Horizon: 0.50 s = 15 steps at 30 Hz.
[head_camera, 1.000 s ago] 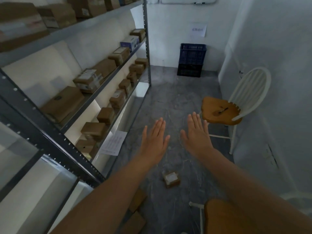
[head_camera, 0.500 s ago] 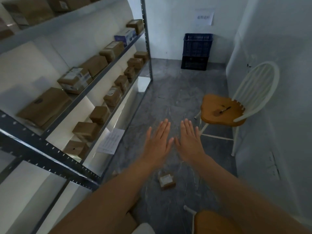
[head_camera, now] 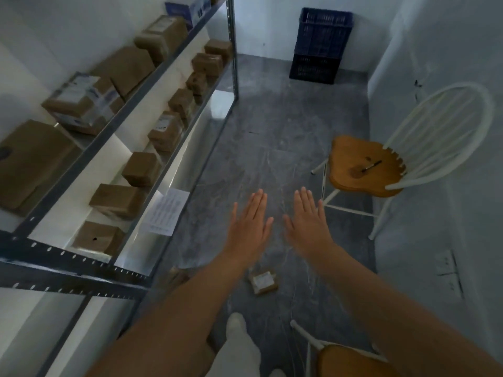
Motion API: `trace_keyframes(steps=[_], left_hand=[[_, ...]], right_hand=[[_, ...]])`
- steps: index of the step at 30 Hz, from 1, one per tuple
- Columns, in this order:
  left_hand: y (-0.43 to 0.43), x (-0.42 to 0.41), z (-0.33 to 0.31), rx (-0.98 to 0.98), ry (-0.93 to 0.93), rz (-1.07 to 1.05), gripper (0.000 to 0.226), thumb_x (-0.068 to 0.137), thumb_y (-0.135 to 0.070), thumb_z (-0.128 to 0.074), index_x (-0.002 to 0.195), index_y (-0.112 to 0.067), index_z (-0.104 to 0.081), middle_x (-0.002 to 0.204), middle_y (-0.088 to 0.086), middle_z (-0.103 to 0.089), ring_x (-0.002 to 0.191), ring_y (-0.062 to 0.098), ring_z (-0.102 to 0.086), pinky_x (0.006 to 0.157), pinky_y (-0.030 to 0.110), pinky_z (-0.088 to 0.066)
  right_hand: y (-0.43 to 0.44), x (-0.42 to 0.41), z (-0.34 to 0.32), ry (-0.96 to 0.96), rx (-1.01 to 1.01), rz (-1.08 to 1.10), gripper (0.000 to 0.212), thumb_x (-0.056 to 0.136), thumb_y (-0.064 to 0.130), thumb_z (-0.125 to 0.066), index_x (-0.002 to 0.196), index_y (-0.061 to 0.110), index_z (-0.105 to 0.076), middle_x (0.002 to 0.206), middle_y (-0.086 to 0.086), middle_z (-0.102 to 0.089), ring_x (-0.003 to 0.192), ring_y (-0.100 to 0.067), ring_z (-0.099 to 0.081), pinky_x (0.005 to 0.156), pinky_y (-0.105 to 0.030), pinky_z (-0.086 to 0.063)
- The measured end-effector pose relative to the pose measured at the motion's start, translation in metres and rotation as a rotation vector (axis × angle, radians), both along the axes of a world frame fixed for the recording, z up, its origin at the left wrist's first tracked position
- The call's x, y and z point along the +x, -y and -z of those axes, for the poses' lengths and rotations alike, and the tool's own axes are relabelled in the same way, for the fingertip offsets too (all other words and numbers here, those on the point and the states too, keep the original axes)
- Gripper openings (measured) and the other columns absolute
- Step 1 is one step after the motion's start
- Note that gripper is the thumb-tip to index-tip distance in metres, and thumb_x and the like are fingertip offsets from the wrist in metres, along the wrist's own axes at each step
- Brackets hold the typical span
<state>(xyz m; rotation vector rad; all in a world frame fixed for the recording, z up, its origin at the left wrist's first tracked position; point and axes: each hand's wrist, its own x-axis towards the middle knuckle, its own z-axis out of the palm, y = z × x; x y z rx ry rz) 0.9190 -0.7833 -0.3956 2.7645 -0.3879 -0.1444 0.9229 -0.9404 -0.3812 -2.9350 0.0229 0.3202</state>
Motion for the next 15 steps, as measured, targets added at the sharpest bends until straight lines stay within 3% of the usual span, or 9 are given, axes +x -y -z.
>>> trace_keyframes(steps=[7, 15], left_hand=[[-0.038, 0.048, 0.077, -0.065, -0.158, -0.110, 0.057, 0.106, -0.038, -0.021, 0.157, -0.016, -0.008, 0.165, -0.004, -0.001, 0.151, 0.008, 0.001, 0.120, 0.044, 0.006], [-0.046, 0.059, 0.210, -0.072, -0.382, -0.338, 0.054, 0.106, -0.036, -0.022, 0.156, -0.016, -0.013, 0.164, -0.002, -0.011, 0.150, 0.010, -0.006, 0.121, 0.042, 0.003]], right_hand=[[-0.035, 0.062, 0.070, -0.132, 0.016, 0.080, 0.065, 0.104, 0.034, -0.026, 0.155, 0.004, 0.000, 0.164, -0.011, 0.005, 0.151, -0.022, 0.008, 0.122, -0.043, 0.006], [-0.056, 0.085, 0.215, -0.374, 0.059, 0.016, 0.066, 0.104, 0.032, -0.028, 0.155, 0.004, 0.001, 0.164, -0.010, 0.005, 0.151, -0.022, 0.008, 0.122, -0.044, 0.006]])
